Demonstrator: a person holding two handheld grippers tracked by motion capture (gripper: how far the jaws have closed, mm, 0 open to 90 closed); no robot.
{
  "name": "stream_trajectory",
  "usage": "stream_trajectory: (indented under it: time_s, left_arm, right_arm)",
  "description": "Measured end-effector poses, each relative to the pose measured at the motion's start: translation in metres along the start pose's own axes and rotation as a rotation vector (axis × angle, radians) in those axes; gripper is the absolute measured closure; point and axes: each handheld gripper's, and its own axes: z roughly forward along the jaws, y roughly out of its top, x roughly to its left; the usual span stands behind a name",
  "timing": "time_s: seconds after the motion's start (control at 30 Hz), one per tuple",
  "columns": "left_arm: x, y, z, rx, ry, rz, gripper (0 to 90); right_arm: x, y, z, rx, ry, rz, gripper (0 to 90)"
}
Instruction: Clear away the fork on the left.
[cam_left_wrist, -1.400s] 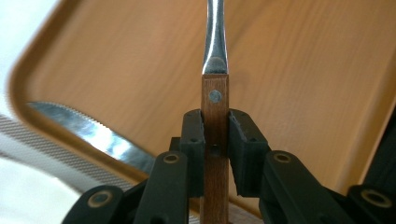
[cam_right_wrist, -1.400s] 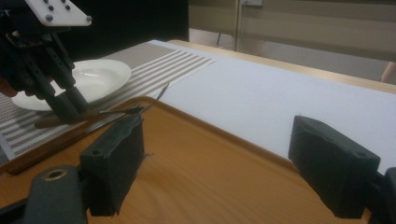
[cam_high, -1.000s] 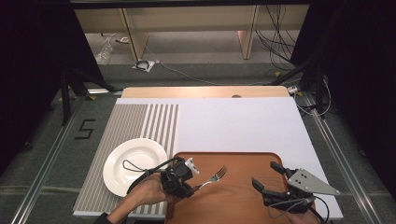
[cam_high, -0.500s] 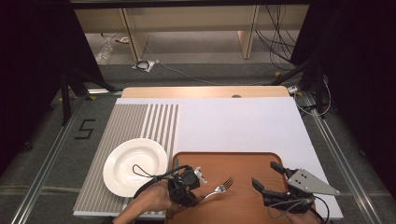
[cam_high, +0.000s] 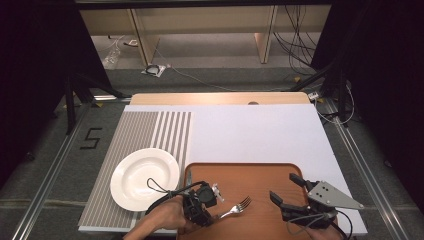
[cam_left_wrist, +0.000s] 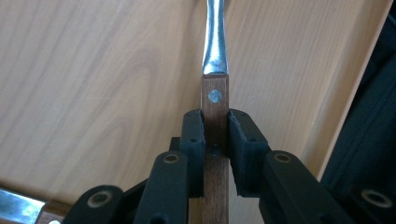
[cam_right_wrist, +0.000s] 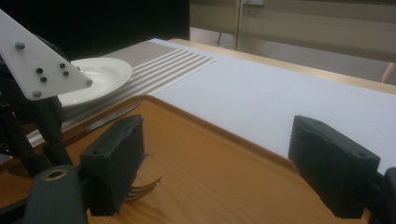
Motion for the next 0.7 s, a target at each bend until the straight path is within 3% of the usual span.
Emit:
stream_trajectory:
  time_s: [0.43,0.53,0.7]
  left_arm:
    - [-0.002,0.001,0.007,0.048,-0.028,0.012,74.9]
    - [-0.001,0.001,0.004,0.033,-0.021,0.006,65.2]
    - [-0.004,0.004,-0.009,-0.048,0.015,0.001,48.7]
  right_arm:
    - [0.000,0.000,0.000,0.003,0.000,0.001,19.4]
    - [0.000,0.000,0.000,-0.004,0.001,0.002,19.4]
    - [0.000,0.000,0.000,0.001,0.000,0.002,19.4]
